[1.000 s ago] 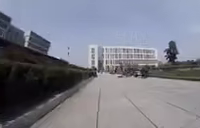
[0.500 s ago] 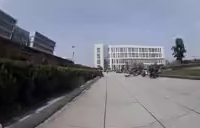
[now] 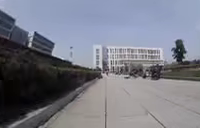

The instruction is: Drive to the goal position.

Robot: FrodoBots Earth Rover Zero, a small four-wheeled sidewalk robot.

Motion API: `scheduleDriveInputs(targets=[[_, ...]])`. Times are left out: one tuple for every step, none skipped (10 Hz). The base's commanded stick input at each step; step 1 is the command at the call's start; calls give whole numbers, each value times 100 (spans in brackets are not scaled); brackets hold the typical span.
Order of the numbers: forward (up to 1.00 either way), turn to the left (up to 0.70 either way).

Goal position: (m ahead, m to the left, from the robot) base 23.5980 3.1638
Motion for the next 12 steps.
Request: scheduleDriveInputs(targets=[[85,0],[85,0],[85,0],[85,0],[85,0],[85,0],[85,0],[85,0],[85,0],[85,0],[85,0],[85,0]])
